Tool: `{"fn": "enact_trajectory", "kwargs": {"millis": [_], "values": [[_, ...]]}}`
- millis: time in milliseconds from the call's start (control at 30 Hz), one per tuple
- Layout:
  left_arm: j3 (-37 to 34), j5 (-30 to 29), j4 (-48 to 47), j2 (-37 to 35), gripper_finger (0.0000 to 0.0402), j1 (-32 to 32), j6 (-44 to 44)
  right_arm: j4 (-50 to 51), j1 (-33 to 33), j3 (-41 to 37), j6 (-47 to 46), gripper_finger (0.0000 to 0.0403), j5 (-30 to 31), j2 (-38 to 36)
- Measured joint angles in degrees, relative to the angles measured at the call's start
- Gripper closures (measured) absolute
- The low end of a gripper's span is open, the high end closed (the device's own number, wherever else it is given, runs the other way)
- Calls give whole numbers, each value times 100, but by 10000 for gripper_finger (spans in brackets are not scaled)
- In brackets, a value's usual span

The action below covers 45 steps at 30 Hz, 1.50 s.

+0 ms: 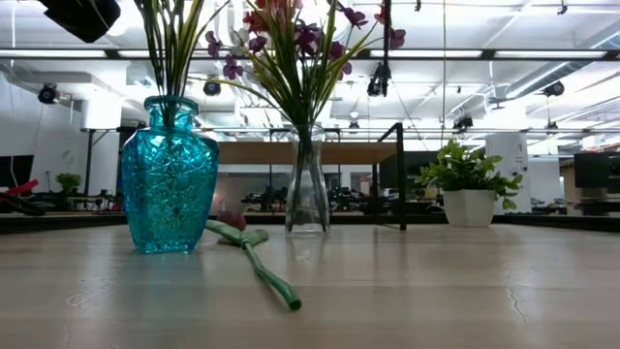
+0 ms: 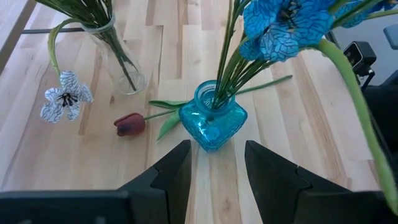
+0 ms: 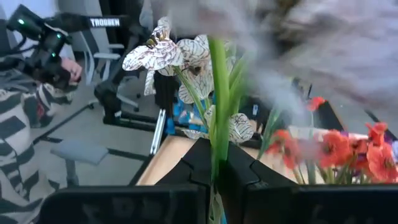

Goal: Pick and place flowers into a vace then onto a shelf
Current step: Put the white flowers into the blue vase

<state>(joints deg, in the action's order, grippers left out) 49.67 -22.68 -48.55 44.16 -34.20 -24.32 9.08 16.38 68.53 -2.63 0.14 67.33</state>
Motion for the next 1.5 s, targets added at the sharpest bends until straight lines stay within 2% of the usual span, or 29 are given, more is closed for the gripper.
{"fn": "enact_trajectory", "kwargs": {"millis": [100, 367, 533, 700, 867, 1167, 1500], "values": [[0, 0, 2, 0, 267, 0, 0, -393, 0, -20, 199, 394, 0, 26], [0, -2, 8, 4, 267, 0, 0, -2274, -9, -707, 610, 394, -4, 393], [0, 0, 48, -8, 267, 0, 0, -2918, -11, -755, 763, 394, -51, 792], [-2, -1, 54, 4, 267, 0, 0, -3665, -15, -723, 867, 394, -443, 1242], [0, 0, 56, 4, 267, 2, 0, -4356, -55, -726, 1272, 394, -452, 1824], [-2, 0, 55, 4, 267, 2, 0, -4782, -364, -680, 1464, 394, -459, 2268], [-2, 0, 56, 4, 267, 7, 0, -5021, -460, -575, 1162, 394, -706, 2414]]}}
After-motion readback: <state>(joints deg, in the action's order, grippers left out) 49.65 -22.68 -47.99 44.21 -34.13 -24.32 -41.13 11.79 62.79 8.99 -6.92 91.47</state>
